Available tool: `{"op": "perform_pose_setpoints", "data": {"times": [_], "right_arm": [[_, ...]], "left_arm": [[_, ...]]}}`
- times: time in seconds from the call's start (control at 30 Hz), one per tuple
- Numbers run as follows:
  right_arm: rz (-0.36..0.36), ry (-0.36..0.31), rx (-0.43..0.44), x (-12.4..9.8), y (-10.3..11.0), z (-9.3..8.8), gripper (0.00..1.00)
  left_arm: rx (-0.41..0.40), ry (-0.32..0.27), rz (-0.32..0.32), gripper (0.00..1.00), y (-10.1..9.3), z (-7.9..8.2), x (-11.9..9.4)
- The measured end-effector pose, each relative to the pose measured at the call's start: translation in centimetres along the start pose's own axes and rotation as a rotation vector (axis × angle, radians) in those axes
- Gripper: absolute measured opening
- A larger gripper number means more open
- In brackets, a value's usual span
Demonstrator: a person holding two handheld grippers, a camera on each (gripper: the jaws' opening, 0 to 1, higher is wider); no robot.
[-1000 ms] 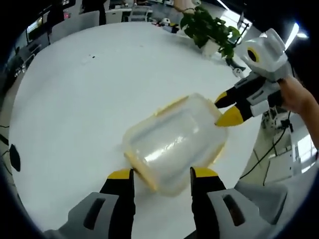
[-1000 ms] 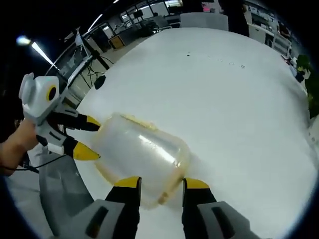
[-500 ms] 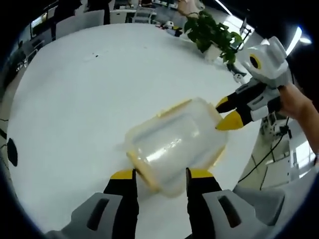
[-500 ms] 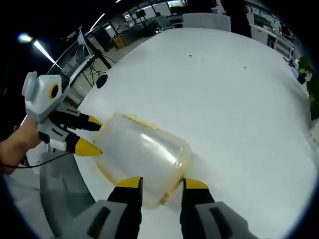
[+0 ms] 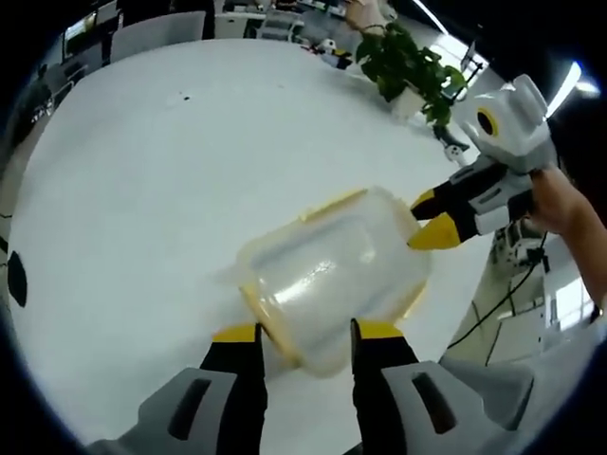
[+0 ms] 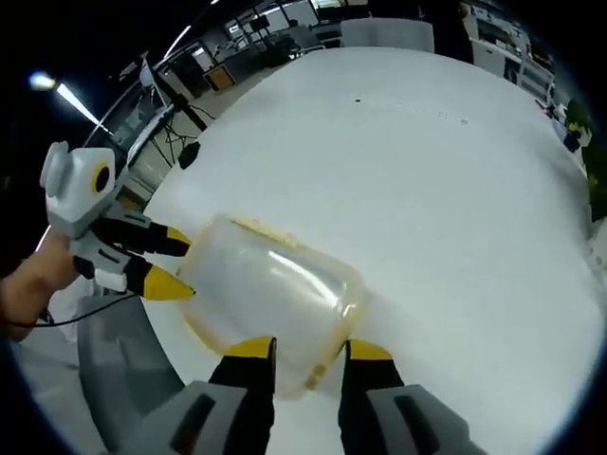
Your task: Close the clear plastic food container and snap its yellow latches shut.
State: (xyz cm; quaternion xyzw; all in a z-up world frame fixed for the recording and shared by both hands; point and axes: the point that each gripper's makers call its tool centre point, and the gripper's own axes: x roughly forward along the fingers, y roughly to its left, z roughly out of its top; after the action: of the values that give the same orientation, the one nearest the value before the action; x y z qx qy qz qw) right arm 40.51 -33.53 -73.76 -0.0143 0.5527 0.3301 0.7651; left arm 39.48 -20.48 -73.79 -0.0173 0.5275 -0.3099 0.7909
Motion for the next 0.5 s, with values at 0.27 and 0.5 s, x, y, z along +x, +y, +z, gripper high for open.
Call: {"op": "perform_pose_setpoints", "data": {"times": [0.27,0.5], "right_arm": [[-0.02,0.005,-0.004,-0.13,0.02,-0.04,0.24],[0.003,0.005,-0.03,-0.24,0.06,-0.24,0.25]], "left_arm": [[0.012,0.005,0.002,0.33,0.02,-0.01,0.0],[-0.006,0.006,-0.005,0.34,0.06,0.07,0.04]]}}
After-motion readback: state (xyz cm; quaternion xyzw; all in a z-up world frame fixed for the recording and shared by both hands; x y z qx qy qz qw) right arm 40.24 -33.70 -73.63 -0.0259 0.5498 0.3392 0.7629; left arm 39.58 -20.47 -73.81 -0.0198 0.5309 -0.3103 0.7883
